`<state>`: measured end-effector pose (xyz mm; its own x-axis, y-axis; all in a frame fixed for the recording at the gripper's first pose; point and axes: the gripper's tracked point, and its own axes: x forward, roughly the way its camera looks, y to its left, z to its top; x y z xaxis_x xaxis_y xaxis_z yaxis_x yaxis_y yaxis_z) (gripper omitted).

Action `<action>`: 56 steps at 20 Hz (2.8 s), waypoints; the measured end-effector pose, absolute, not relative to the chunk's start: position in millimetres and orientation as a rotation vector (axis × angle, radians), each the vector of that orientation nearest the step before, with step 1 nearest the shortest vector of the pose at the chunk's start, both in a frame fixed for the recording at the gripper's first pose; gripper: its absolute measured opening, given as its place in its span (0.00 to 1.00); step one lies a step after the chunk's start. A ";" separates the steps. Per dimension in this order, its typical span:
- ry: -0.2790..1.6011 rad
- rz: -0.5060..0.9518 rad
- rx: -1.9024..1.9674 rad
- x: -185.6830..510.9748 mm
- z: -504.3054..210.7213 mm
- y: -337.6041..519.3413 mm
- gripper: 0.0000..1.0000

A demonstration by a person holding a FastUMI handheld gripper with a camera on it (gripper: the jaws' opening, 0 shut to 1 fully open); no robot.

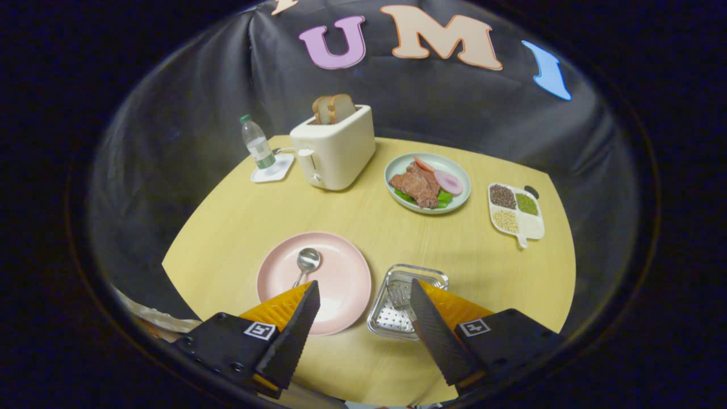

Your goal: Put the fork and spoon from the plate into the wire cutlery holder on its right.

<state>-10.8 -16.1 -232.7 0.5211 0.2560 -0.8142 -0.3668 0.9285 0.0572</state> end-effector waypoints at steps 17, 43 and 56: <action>0.723 0.276 -0.109 -48.4 -290.5 59.7 1.00; 0.961 0.304 -0.217 -88.0 -367.9 71.4 0.11; 1.024 0.407 -0.286 -77.6 -322.3 48.4 0.07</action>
